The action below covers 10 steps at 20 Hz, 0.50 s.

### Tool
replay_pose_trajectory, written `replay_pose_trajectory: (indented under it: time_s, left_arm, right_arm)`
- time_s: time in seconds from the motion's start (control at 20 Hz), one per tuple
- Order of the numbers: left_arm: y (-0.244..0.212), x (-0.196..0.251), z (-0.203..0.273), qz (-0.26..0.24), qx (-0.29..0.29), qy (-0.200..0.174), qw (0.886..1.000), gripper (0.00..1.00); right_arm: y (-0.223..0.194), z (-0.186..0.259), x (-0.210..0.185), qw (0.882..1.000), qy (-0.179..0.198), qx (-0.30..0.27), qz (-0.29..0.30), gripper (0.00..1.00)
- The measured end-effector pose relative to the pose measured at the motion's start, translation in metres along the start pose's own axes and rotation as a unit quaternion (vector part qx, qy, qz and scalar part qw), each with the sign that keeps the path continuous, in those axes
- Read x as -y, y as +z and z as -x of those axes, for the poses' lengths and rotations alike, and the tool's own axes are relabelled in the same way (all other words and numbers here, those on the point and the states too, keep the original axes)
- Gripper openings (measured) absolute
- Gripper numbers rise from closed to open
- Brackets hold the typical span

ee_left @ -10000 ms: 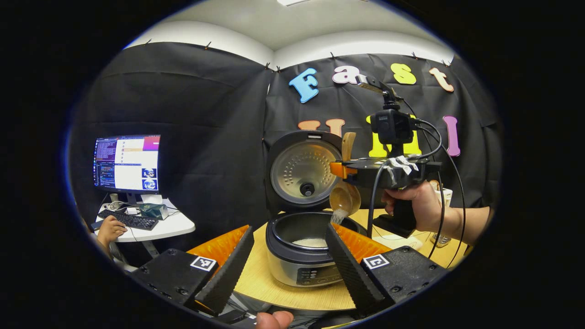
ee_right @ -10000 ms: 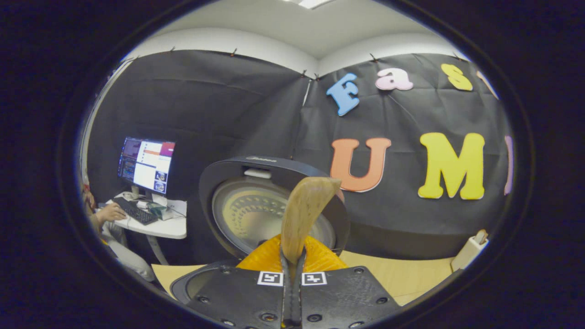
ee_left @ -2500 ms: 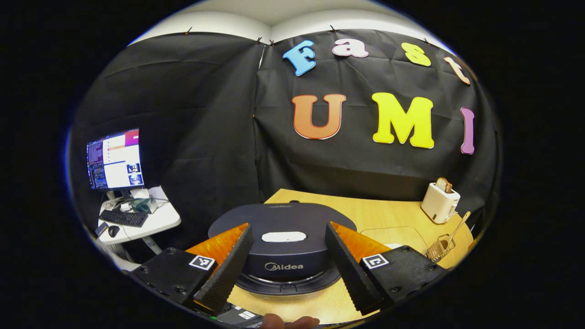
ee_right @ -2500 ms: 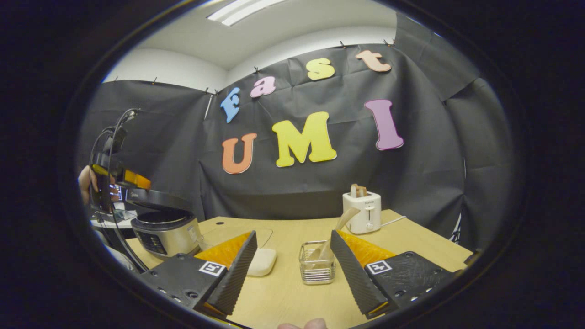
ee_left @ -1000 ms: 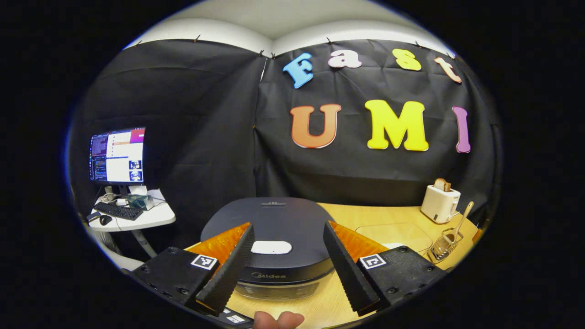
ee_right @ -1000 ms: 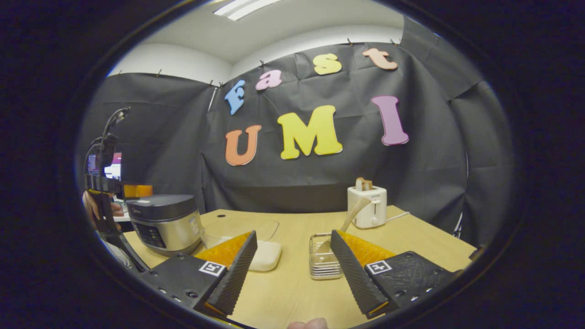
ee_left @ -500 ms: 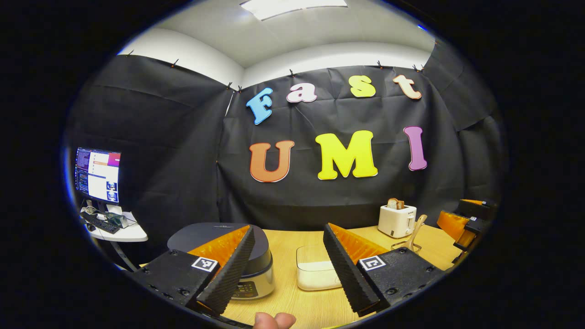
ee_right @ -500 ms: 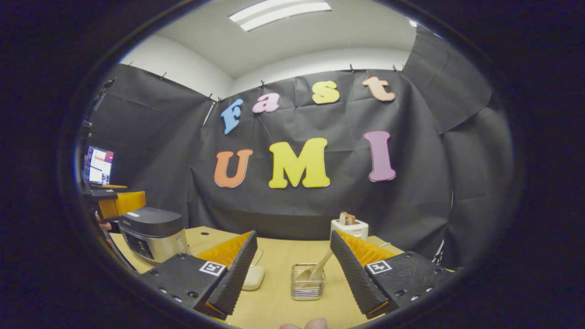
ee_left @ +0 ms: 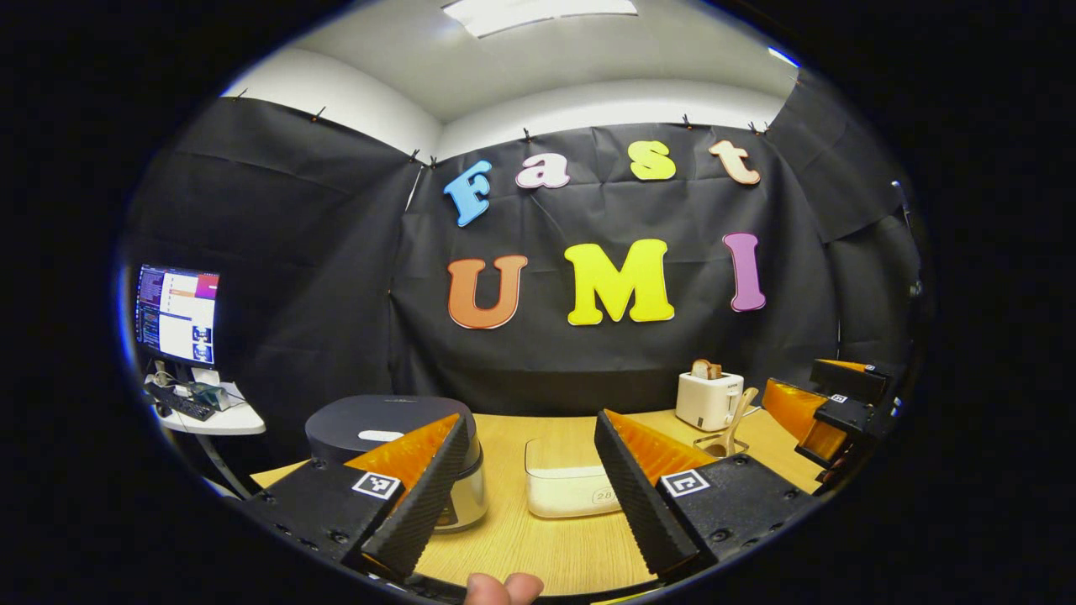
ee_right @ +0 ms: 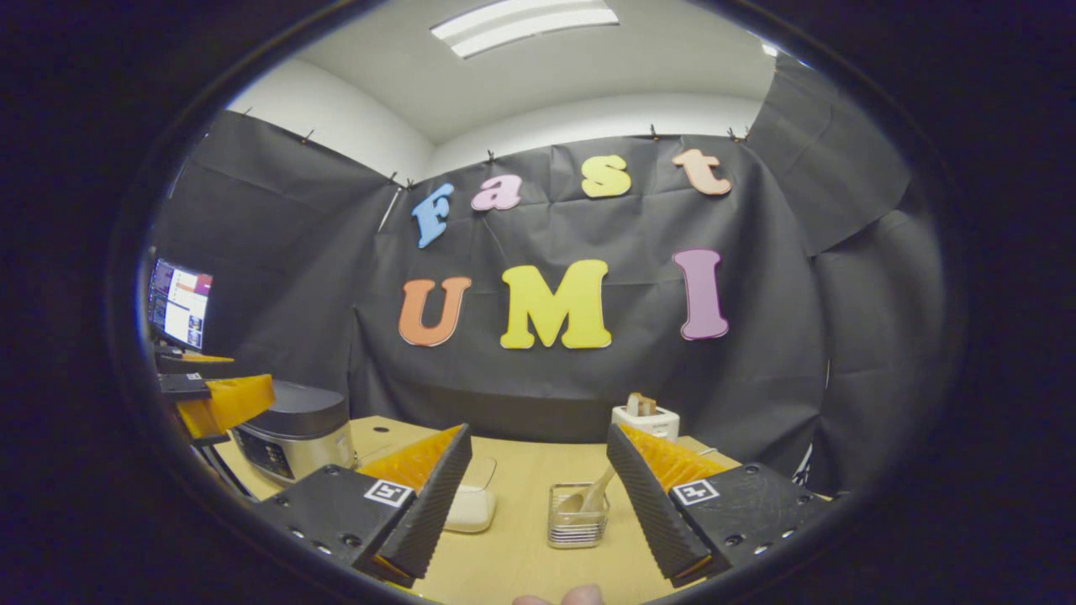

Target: Close the left gripper, press the button to open the rice cooker; take a wooden spoon from the chopstick holder with the right hand, scoop a spoonful of rice and pour it into the rice cooker, then put the wooden spoon back into the chopstick holder.

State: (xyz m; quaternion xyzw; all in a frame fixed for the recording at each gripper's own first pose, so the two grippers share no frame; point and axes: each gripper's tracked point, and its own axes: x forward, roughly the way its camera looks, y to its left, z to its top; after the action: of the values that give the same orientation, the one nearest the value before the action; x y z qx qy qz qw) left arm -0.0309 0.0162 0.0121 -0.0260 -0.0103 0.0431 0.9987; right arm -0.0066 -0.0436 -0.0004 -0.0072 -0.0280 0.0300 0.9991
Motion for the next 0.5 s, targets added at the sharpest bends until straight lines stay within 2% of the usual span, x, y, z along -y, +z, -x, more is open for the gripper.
replay_pose_trajectory:
  time_s: [0.1, 0.25, 0.3, 0.35, 0.4, 0.5]
  left_arm:
    - [-0.002, 0.009, 0.000, 0.002, -0.002, -0.018, 1.000, 0.96]
    - [-0.001, 0.008, 0.005, -0.003, -0.001, -0.017, 1.000, 0.96]
    - [0.002, 0.011, 0.005, -0.004, 0.002, -0.021, 1.000, 1.00]
    - [0.002, 0.013, 0.005, -0.005, 0.003, -0.025, 1.000, 0.96]
    - [0.000, 0.012, 0.005, -0.009, 0.001, -0.027, 1.000, 0.96]
    - [-0.002, 0.008, 0.004, -0.013, -0.002, -0.024, 1.000, 0.96]
  right_arm:
    - [0.000, 0.000, -0.009, 1.000, -0.002, -0.002, -0.001, 0.96]
    - [0.004, 0.001, -0.020, 1.000, 0.002, -0.010, 0.017, 0.96]
    - [0.006, 0.004, -0.024, 1.000, 0.005, -0.007, 0.013, 0.96]
    - [0.008, 0.004, -0.025, 1.000, 0.006, -0.005, 0.013, 0.96]
    - [0.005, 0.005, -0.027, 1.000, 0.007, -0.007, 0.013, 0.93]
    - [0.000, 0.007, -0.029, 1.000, 0.007, -0.014, 0.009, 0.94]
